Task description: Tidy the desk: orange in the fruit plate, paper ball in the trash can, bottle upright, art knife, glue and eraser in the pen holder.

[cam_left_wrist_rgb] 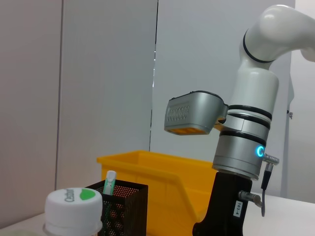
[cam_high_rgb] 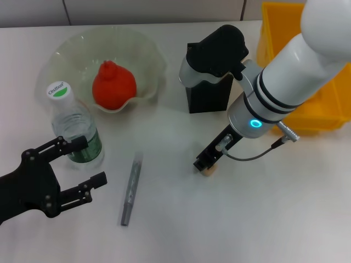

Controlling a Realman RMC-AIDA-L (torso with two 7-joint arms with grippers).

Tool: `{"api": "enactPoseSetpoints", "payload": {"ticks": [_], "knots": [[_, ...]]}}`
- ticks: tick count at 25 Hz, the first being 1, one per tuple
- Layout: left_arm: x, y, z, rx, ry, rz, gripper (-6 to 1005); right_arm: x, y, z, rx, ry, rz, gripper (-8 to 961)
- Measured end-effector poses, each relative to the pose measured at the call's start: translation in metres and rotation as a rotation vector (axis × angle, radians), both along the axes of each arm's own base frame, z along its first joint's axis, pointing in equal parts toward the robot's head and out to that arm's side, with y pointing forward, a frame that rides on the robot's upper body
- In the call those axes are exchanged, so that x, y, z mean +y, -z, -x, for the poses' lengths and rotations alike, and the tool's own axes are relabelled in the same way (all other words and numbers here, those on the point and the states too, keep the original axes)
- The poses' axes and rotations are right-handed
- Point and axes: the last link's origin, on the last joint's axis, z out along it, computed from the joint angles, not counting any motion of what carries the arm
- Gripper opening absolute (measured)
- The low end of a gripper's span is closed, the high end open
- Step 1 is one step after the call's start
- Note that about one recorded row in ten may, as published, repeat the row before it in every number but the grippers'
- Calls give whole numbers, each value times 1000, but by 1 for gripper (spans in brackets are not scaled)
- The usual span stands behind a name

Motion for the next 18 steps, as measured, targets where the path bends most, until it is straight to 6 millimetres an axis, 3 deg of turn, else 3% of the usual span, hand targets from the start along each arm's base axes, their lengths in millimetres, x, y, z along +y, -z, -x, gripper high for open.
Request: {"api": "enactPoseSetpoints", "payload": {"ticks": [9,18], "knots": [[0,0,0,0,1,1,786,-2,-25,18,61,-44,-35,235],[0,1,-1,0,4,4,786,14,-106,40,245,-136,-268,237]]}}
